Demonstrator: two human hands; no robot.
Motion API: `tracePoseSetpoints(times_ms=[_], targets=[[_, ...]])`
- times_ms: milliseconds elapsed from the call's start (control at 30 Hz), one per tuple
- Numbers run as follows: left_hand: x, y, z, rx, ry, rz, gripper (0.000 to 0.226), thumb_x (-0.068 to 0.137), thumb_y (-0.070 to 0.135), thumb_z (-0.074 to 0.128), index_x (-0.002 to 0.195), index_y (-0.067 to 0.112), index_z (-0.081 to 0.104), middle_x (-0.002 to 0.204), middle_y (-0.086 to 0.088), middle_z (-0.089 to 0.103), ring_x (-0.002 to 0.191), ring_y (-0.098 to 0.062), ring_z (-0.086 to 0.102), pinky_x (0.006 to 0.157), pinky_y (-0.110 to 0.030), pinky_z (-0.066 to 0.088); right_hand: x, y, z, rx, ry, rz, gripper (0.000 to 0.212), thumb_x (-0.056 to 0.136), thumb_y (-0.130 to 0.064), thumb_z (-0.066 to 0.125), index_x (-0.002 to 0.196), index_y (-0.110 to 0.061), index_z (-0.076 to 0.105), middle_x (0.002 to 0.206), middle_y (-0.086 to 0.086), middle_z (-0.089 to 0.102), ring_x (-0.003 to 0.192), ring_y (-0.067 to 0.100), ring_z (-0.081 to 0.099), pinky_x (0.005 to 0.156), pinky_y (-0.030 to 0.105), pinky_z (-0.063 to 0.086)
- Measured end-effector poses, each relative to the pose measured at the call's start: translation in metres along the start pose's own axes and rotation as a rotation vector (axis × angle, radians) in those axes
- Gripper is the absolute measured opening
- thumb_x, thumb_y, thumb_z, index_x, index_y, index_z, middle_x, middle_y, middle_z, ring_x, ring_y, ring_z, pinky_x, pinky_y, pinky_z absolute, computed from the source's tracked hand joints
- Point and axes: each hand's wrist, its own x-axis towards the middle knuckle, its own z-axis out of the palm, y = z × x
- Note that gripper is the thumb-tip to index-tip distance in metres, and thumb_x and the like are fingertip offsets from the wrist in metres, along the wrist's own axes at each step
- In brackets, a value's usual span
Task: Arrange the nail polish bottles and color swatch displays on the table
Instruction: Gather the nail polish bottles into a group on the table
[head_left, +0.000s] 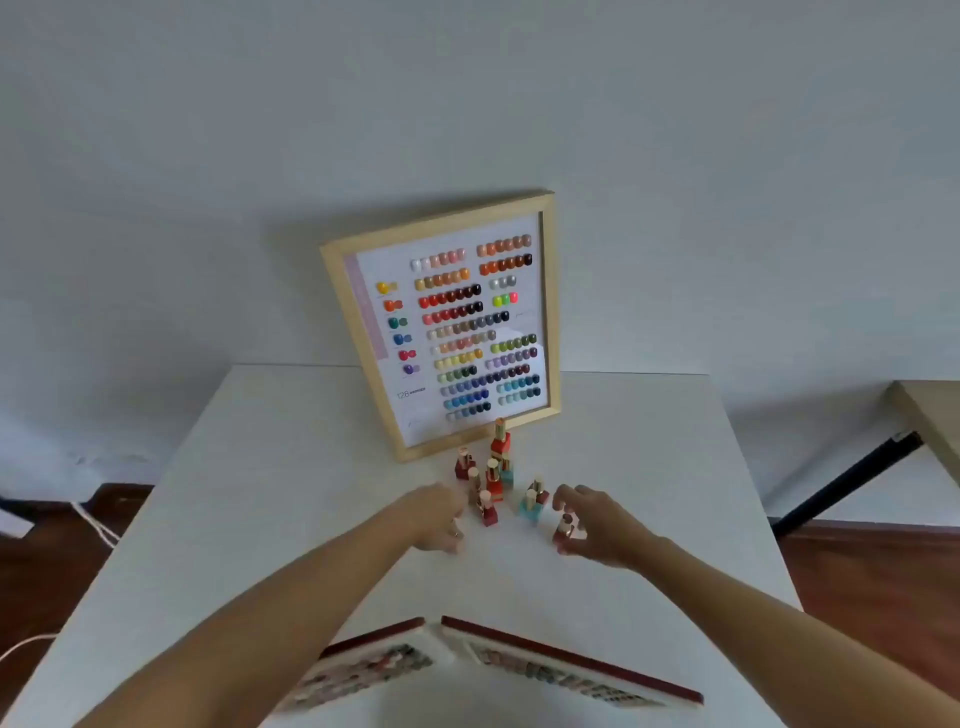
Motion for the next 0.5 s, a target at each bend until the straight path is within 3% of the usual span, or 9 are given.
tracePoseSetpoints(times_ms=[67, 200, 267, 400, 500], targets=[[0.003, -0.001, 0.006, 0.013, 0.032, 0.021, 0.04, 0.088, 0.032, 0.063, 0.12, 0.009, 0.053, 0.121, -0.013, 0.055, 0.107, -0.028, 0.056, 0.088, -0.035, 0.045, 0.004, -0.005, 0.006, -0.027, 0.062, 0.029, 0.031, 0.082, -0.03, 0.069, 0.107, -0.022, 0.051, 0.108, 0.001, 0.059, 0.087, 0.015, 0.059, 0.077, 0.029, 0.053], [0.011, -0.005, 0.021, -0.01, 0.126, 0.068, 0.018, 0.09, 0.019, 0.058, 0.105, 0.008, 0.058, 0.114, -0.012, 0.057, 0.098, -0.026, 0.059, 0.078, -0.029, 0.042, 0.007, -0.012, 0.016, 0.0, 0.125, 0.095, 0.011, 0.086, -0.015, 0.062, 0.096, -0.016, 0.057, 0.102, 0.008, 0.063, 0.081, 0.02, 0.058, 0.071, 0.027, 0.05], [0.014, -0.005, 0.024, -0.017, 0.203, 0.101, 0.016, 0.091, 0.015, 0.056, 0.105, 0.008, 0.057, 0.111, -0.013, 0.06, 0.094, -0.026, 0.062, 0.077, -0.03, 0.047, 0.008, -0.015, 0.019, 0.048, 0.147, 0.121, 0.022, 0.086, -0.012, 0.061, 0.104, -0.019, 0.052, 0.104, 0.006, 0.064, 0.078, 0.017, 0.057, 0.069, 0.026, 0.049], [0.025, -0.003, 0.035, -0.002, 0.369, 0.134, 0.06, 0.092, 0.021, 0.058, 0.143, 0.012, 0.028, 0.109, -0.012, 0.065, 0.09, -0.026, 0.068, 0.08, -0.034, 0.058, 0.012, -0.024, 0.028, 0.114, 0.142, 0.169, 0.065, 0.085, -0.014, 0.063, 0.131, -0.037, 0.022, 0.104, 0.006, 0.063, 0.075, 0.016, 0.059, 0.068, 0.029, 0.053], [0.031, 0.0, 0.041, 0.088, 0.445, 0.173, 0.069, 0.094, 0.025, 0.055, 0.149, 0.013, 0.016, 0.109, -0.009, 0.064, 0.084, -0.02, 0.068, 0.077, -0.026, 0.057, 0.016, -0.027, 0.031, 0.074, 0.121, 0.156, 0.076, 0.087, -0.015, 0.061, 0.137, -0.044, 0.011, 0.118, 0.008, 0.06, 0.083, 0.018, 0.06, 0.076, 0.032, 0.054]])
